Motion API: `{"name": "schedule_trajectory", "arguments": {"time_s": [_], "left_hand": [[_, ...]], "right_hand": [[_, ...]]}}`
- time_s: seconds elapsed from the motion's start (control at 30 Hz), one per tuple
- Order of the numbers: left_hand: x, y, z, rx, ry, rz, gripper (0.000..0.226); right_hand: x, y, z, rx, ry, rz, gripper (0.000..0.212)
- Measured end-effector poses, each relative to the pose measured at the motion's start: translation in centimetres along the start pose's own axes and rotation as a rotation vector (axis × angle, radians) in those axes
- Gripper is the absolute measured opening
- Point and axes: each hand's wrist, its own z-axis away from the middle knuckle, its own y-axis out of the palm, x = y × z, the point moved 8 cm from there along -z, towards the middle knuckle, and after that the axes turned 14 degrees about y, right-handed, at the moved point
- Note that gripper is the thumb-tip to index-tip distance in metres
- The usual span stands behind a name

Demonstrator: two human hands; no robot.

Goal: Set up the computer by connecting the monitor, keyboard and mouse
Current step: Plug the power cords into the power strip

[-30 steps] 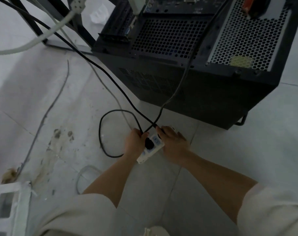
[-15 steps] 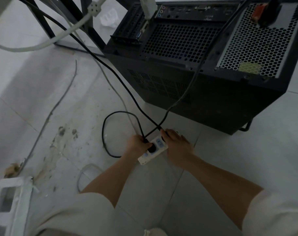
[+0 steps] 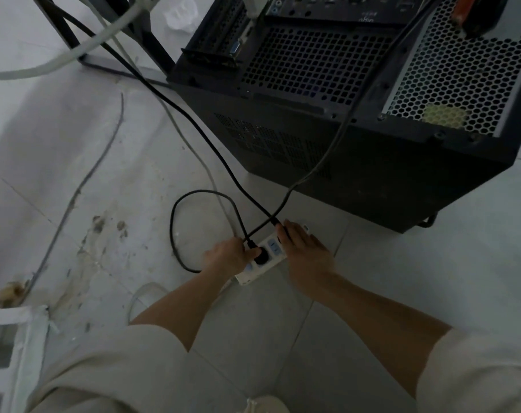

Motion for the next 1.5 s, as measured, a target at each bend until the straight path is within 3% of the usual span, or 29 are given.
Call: {"name": "schedule_trajectory", "arguments": {"time_s": [0.17,0.33,0.4,0.5,0.6,0.67,0.83,1.07,1.23,1.5], "left_hand": [[0.9,-0.2,-0.2,-0.008,-0.046,0.037,0.055],[0.9,1.9,3.7,-0.456,-0.119,0.459,0.065],[0.2,3.8,6.0,-0.534,-0.182,0.563,0.066],[-1.7,6.5,8.8,-0.468,-0.237,0.619,0.068],[-5.9,8.0,12.5,-0.270,-0.211,0.542,0.067],[-9.1,7.3,14.9,-0.186,-0.110,0.465,0.063],[-17.1,2.9,22.3,-0.040,0.076,0.411,0.049],[-27.0,-9.2,33.7,-0.042,0.200,0.399,0.046],[-31.3,-19.7,43.1,-0.165,0.232,0.525,0.049],[-30.3,-31.0,55.4,-0.406,0.266,0.529,0.042]], "right_hand": [[-0.3,-0.5,0.0,0.084,-0.017,-0.017,0.080],[-2.5,-0.4,2.8,0.147,0.037,-0.074,0.069],[-4.2,0.0,5.5,0.155,0.077,-0.067,0.065],[-6.7,1.2,10.3,0.226,0.150,-0.035,0.057],[-9.2,2.8,15.8,0.532,0.252,-0.010,0.044],[-10.7,1.9,18.6,0.640,0.315,-0.027,0.036],[-13.4,-6.4,24.8,0.639,0.417,-0.119,0.029],[-13.8,-24.1,31.2,0.528,0.456,-0.150,0.030],[-11.9,-38.1,35.2,0.406,0.397,-0.131,0.033],[-4.1,-51.5,40.7,0.311,0.286,-0.180,0.028]]}}
